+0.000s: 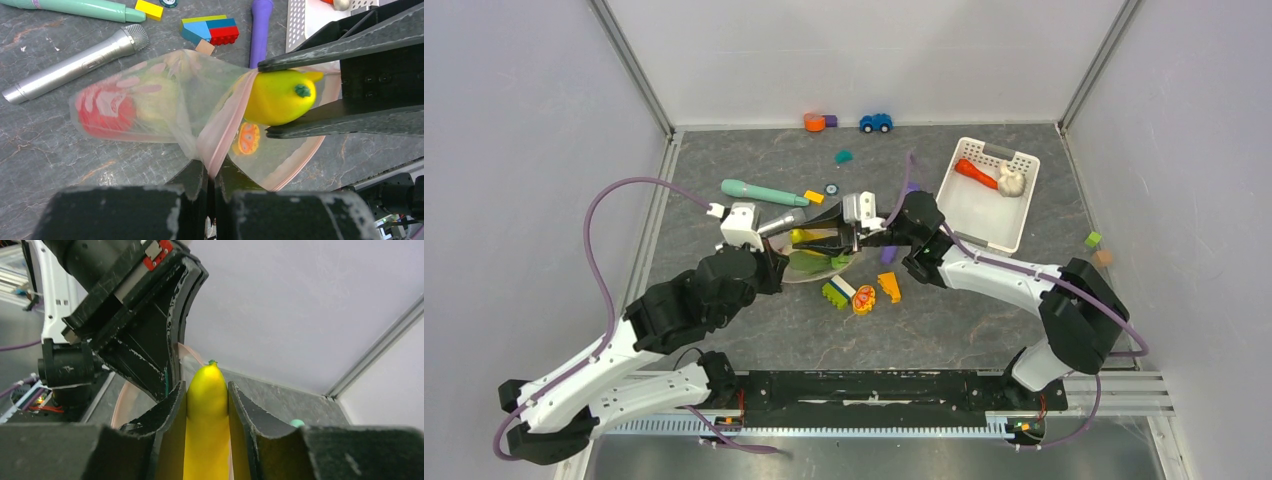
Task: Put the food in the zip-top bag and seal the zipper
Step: Place the fake fruit in the zipper food storage bag.
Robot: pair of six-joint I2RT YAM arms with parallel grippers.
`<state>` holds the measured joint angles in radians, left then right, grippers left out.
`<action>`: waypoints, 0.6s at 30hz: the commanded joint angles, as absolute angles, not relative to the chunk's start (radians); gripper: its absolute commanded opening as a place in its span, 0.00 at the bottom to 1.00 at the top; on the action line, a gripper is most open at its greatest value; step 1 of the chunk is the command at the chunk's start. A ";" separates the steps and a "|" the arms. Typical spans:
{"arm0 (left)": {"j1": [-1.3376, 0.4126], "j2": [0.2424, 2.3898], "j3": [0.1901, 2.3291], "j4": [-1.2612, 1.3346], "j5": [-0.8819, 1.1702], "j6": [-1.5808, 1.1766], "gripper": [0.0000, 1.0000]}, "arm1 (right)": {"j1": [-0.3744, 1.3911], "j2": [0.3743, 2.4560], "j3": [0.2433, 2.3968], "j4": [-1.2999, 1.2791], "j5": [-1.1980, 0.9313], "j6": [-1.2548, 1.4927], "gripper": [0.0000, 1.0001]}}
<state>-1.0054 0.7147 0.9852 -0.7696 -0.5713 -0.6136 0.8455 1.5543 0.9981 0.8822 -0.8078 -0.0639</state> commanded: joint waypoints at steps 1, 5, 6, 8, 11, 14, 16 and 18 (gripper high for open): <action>-1.001 0.703 0.990 -0.719 -0.577 -0.628 0.02 | 0.841 1.501 0.988 0.750 -0.698 -0.228 0.04; -1.000 0.703 0.991 -0.718 -0.575 -0.626 0.02 | 0.841 1.491 0.968 0.715 -0.659 -0.270 0.06; -1.002 0.704 0.991 -0.718 -0.574 -0.626 0.02 | 0.841 1.486 0.958 0.713 -0.638 -0.281 0.06; -1.002 0.701 0.991 -0.718 -0.574 -0.627 0.02 | 0.842 1.474 0.945 0.693 -0.604 -0.331 0.06; -1.001 0.703 0.990 -0.719 -0.578 -0.627 0.02 | 0.847 1.447 0.928 0.636 -0.580 -0.451 0.07; -1.000 0.704 0.989 -0.719 -0.578 -0.626 0.02 | 0.855 1.416 0.928 0.538 -0.600 -0.558 0.08; -1.000 0.705 0.991 -0.719 -0.579 -0.627 0.02 | 0.867 1.397 0.924 0.488 -0.604 -0.621 0.08; -1.000 0.706 0.990 -0.718 -0.578 -0.627 0.02 | 0.883 1.384 0.918 0.447 -0.591 -0.674 0.07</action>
<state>-1.0054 0.7246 0.9749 -0.7593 -0.5640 -0.6136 0.8860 1.4231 0.9390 0.6018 -0.7036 -0.4919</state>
